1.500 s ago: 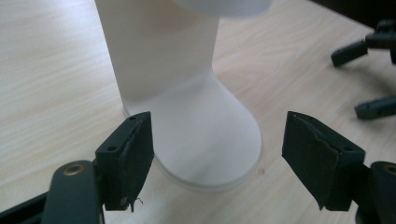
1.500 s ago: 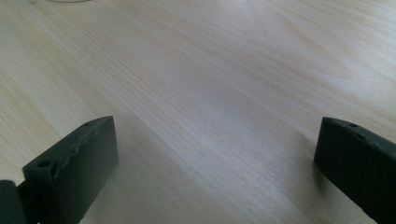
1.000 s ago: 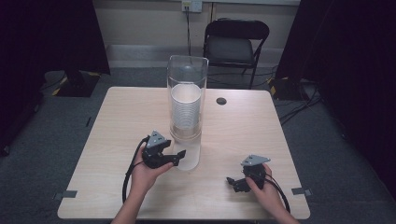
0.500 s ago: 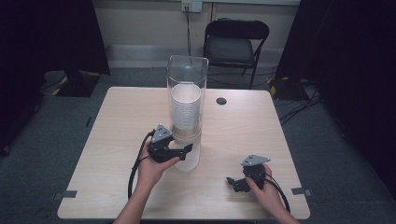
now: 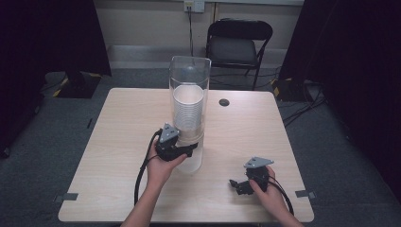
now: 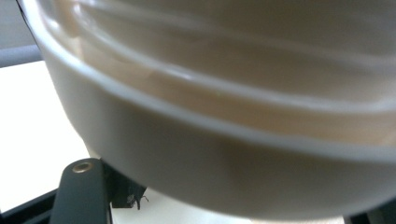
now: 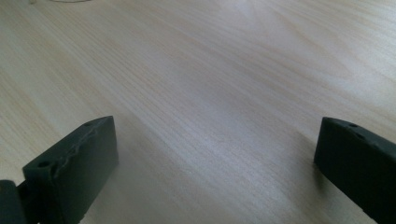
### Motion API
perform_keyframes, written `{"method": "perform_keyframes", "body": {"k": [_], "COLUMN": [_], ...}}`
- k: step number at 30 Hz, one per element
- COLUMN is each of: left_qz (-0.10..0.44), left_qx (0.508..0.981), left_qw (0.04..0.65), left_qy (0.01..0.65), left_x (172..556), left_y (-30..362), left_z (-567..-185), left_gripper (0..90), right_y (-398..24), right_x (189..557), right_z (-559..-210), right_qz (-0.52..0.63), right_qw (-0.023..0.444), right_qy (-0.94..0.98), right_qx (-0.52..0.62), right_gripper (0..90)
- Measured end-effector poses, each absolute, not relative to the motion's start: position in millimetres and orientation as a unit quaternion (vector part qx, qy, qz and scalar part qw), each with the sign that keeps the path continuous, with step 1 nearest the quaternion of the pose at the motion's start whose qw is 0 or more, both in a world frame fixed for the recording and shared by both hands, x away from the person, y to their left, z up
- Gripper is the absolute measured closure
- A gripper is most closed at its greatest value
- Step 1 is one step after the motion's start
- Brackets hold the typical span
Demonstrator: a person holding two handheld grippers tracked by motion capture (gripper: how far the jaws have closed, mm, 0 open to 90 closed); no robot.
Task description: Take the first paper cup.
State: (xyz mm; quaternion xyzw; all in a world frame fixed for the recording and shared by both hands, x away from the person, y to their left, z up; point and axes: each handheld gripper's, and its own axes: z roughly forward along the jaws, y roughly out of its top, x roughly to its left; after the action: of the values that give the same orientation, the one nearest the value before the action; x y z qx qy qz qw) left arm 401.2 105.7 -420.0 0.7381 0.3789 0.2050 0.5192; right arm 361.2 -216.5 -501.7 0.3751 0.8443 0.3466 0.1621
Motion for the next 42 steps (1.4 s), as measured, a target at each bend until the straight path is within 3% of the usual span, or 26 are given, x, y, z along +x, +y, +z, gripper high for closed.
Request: {"method": "perform_keyframes", "body": {"k": [5, 8, 24, 26, 28, 31, 42], "left_qz": [0.202, 0.209, 0.247, 0.225, 0.203, 0.192, 0.167], "left_qx": [0.734, 0.737, 0.733, 0.756, 0.805, 0.783, 0.816], "left_qw": [0.53, 0.526, 0.523, 0.489, 0.399, 0.445, 0.411], "left_qy": [0.374, 0.369, 0.358, 0.372, 0.39, 0.389, 0.369], "left_x": [403, 403, 397, 398, 394, 384, 369], "left_y": [106, 106, 101, 104, 105, 110, 132], "left_z": [-422, -423, -435, -450, -483, -495, -497], "left_gripper": [26.3, 33.1, 35.8, 37.4, 37.4, 37.1, 36.2], "right_y": [-217, -217, -217, -217, -216, -217, -217], "right_x": [361, 361, 361, 361, 361, 361, 362], "right_z": [-502, -502, -502, -502, -502, -502, -502], "right_qz": [0.347, 0.347, 0.347, 0.347, 0.347, 0.347, 0.348], "right_qw": [0.162, 0.162, 0.163, 0.162, 0.162, 0.162, 0.163], "right_qy": [0.844, 0.844, 0.844, 0.844, 0.844, 0.844, 0.845], "right_qx": [0.375, 0.375, 0.375, 0.375, 0.376, 0.375, 0.372], "right_gripper": [0.0, 0.0, 0.0, 0.0, 0.0, 0.0, 0.0]}}
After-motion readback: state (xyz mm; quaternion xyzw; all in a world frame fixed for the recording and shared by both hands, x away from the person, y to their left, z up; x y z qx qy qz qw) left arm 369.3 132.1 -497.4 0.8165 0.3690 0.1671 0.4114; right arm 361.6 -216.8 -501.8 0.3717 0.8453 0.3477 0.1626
